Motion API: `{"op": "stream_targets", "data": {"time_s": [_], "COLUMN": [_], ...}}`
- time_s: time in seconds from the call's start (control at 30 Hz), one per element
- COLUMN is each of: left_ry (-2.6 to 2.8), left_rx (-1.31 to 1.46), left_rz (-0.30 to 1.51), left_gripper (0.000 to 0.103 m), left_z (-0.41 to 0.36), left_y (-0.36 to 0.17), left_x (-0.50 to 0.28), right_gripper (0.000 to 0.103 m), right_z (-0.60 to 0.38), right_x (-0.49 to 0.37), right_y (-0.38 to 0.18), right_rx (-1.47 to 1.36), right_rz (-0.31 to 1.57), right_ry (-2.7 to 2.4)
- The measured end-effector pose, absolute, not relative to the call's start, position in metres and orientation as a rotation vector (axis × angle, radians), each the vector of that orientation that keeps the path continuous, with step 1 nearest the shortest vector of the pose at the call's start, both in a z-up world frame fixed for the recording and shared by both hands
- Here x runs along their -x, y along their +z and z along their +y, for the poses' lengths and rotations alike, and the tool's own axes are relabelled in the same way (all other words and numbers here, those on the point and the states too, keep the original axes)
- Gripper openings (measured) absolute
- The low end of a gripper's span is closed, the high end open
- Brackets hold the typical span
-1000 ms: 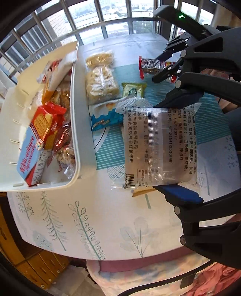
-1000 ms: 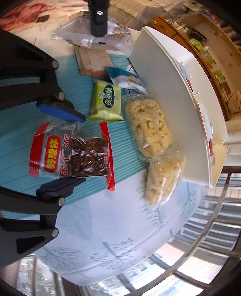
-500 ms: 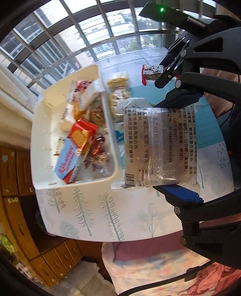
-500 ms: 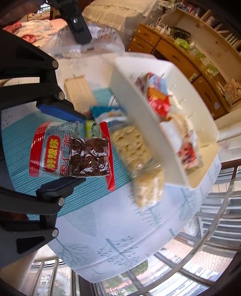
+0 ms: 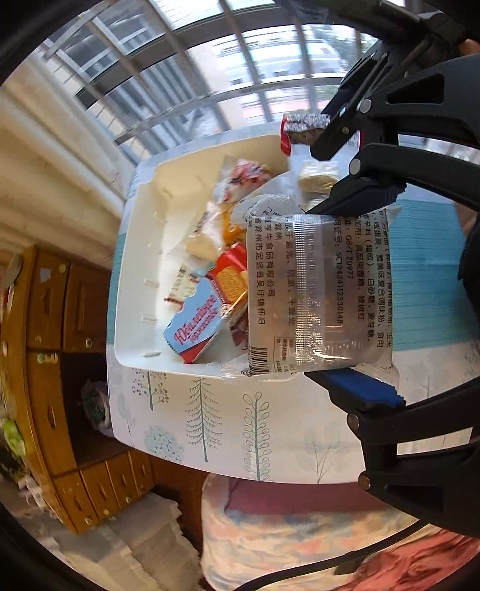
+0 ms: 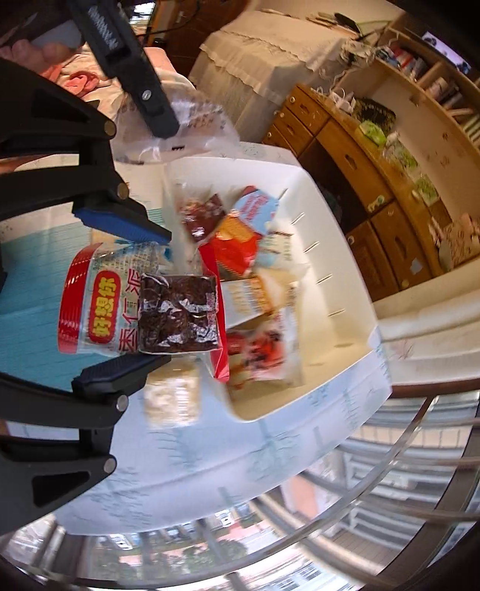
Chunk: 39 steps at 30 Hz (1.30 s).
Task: Organize snacks
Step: 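Carry both bags over the white tray, then open both grippers to drop the bags into the white tray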
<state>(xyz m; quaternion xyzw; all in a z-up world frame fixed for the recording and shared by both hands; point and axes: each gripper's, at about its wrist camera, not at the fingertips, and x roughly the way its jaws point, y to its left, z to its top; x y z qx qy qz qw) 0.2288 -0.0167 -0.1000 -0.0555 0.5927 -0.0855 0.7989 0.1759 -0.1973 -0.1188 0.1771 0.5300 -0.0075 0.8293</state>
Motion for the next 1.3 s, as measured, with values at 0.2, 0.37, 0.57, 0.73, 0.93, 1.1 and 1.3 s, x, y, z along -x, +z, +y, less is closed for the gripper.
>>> {"op": "stream_targets", "data": {"time_s": [0.2, 0.37, 0.57, 0.73, 0.93, 1.1, 1.3], "left_ry": [-0.085, -0.021, -0.016, -0.013, -0.025, -0.056, -0.085], "left_rx": [0.157, 0.209, 0.281, 0.296, 0.376, 0.392, 0.404], "left_rz": [1.202, 1.132, 1.071, 1.005, 0.982, 0.934, 0.908], "left_gripper": [0.073, 0.073, 0.073, 0.074, 0.086, 0.093, 0.093], "left_z": [-0.026, -0.032, -0.034, -0.036, -0.031, -0.025, -0.01], "left_y": [-0.122, -0.146, -0.167, -0.168, -0.167, -0.153, -0.14], "left_x": [-0.238, -0.239, -0.239, -0.243, -0.242, -0.226, -0.198], "right_gripper": [0.058, 0.058, 0.058, 0.062, 0.076, 0.079, 0.079], "right_z": [-0.207, -0.217, -0.231, -0.243, -0.246, -0.241, -0.23], "right_x": [-0.2, -0.219, -0.239, -0.248, -0.248, -0.236, -0.201], "right_y": [-0.122, -0.139, -0.154, -0.16, -0.159, -0.152, -0.144], "right_rx": [-0.323, -0.29, -0.277, -0.286, -0.271, -0.251, -0.252], "right_rz": [1.037, 0.987, 0.922, 0.866, 0.847, 0.833, 0.817], "right_ry": [0.111, 0.186, 0.228, 0.213, 0.207, 0.19, 0.148]}}
